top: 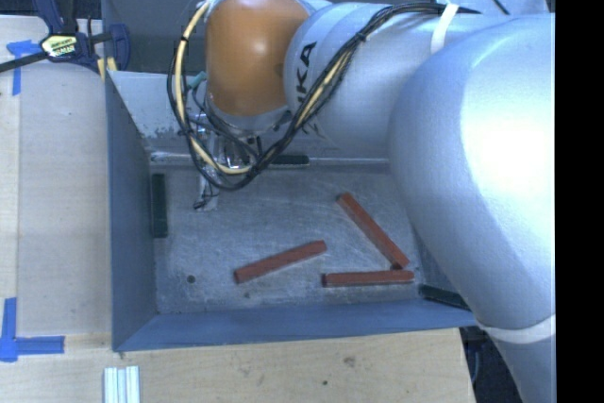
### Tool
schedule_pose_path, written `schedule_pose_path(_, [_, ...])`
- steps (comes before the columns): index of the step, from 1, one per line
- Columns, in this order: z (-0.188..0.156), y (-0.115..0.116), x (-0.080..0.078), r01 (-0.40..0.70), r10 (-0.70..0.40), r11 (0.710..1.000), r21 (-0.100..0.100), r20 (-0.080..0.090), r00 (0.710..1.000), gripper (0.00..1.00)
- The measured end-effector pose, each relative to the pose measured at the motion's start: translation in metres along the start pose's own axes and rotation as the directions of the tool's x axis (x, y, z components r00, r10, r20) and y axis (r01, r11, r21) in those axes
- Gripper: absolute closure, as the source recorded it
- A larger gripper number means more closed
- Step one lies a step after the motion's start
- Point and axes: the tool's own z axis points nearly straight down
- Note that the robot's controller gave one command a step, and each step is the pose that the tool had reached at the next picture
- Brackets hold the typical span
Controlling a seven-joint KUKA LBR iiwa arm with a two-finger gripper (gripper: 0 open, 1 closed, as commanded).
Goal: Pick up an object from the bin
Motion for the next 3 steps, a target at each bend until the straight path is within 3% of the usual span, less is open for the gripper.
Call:
schedule_pose_path(1, [-0.036,0.013,0.004,-0.150,0.150,0.989,-0.003,0.003,0.989,0.00])
schedule_pose_path(2, [0.050,0.023,0.005,0.255,-0.255,0.967,-0.002,-0.008,0.967,0.00])
schedule_pose_path(3, [0.000,0.031,0.018,0.715,-0.715,0.699,0.000,0.004,0.699,0.00])
